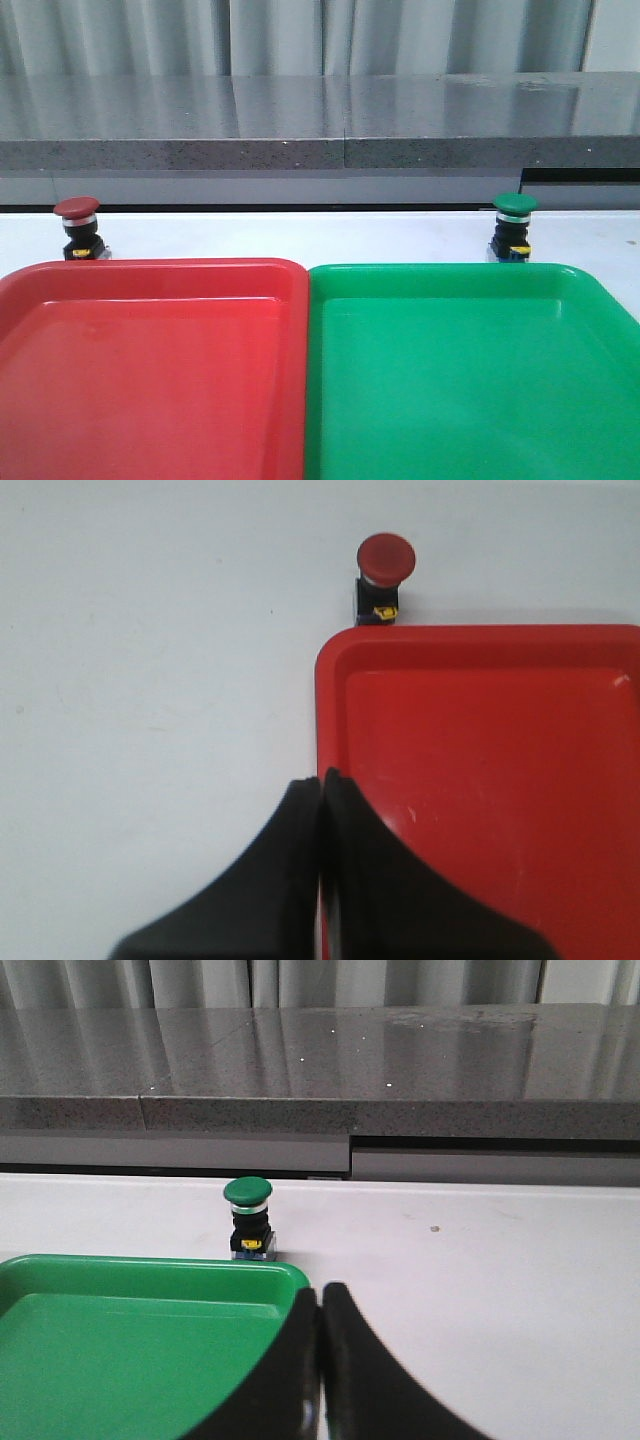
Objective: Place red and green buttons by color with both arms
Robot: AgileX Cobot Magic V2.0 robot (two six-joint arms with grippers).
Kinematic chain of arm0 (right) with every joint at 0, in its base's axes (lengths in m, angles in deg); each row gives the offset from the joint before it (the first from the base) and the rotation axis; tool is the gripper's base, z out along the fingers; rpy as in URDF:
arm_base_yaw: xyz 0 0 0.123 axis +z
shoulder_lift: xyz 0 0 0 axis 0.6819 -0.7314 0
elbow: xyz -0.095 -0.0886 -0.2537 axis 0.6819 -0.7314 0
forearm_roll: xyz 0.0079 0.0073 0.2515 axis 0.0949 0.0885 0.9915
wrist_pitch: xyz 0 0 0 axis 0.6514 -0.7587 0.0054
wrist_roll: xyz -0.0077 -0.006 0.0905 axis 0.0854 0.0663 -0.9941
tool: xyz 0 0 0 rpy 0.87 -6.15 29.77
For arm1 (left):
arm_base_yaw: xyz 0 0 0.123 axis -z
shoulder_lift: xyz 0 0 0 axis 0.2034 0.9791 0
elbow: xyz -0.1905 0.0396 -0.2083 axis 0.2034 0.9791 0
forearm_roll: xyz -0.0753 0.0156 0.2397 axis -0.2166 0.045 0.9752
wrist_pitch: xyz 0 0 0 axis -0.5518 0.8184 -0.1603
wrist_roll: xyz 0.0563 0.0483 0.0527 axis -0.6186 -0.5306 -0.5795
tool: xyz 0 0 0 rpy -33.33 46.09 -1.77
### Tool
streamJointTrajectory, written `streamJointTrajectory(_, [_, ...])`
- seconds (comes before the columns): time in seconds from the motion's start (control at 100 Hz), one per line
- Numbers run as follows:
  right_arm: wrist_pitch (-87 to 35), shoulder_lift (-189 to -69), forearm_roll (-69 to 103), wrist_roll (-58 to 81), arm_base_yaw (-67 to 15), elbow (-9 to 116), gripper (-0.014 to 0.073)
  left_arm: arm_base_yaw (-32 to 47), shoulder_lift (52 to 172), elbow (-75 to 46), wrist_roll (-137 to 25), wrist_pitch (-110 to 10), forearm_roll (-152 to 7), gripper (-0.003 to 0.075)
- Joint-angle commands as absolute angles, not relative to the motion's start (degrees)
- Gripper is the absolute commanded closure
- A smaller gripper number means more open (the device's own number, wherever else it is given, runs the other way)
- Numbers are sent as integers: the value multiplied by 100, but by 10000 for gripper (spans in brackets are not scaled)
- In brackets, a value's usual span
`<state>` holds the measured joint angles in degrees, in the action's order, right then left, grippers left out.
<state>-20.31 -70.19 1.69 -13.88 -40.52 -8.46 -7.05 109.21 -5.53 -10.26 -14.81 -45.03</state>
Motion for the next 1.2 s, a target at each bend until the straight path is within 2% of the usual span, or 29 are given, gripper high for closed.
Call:
streamJointTrajectory(0.0, [-1580,-6886,174,-1349,-4100,-764,704,-718,11033,-777,-992,-1728,-4536,739])
streamJointTrajectory(0.15, [-1580,-6886,174,-1349,-4100,-764,704,-718,11093,-777,-992,-1728,-4536,731])
streamJointTrajectory(0.22, [-1580,-6886,174,-1349,-4100,-764,704,-718,11080,-785,-992,-1728,-4536,681])
streamJointTrajectory(0.27, [-1579,-6886,174,-1349,-4100,-759,704,-718,11080,-814,-1001,-1717,-4536,615])
streamJointTrajectory(0.34, [-1579,-6886,174,-1349,-4100,-759,704,-718,11080,-823,-1001,-1717,-4536,482])
streamJointTrajectory(0.46, [-1579,-6886,174,-1349,-4100,-759,704,-718,11080,-827,-1001,-1717,-4536,190])
streamJointTrajectory(0.51, [-1579,-6886,174,-1349,-4100,-759,704,-718,11080,-827,-1001,-1783,-4503,113])
streamJointTrajectory(0.56, [-1579,-6886,174,-1349,-4100,-759,704,-718,11080,-827,-1001,-1814,-4490,74])
streamJointTrajectory(0.94, [-1579,-6886,174,-1349,-4100,-759,704,-718,11135,-853,-1001,-2418,-4788,104])
streamJointTrajectory(1.19, [-1579,-6886,174,-1349,-4100,-759,704,-631,11939,-1423,-1001,-2497,-4908,104])
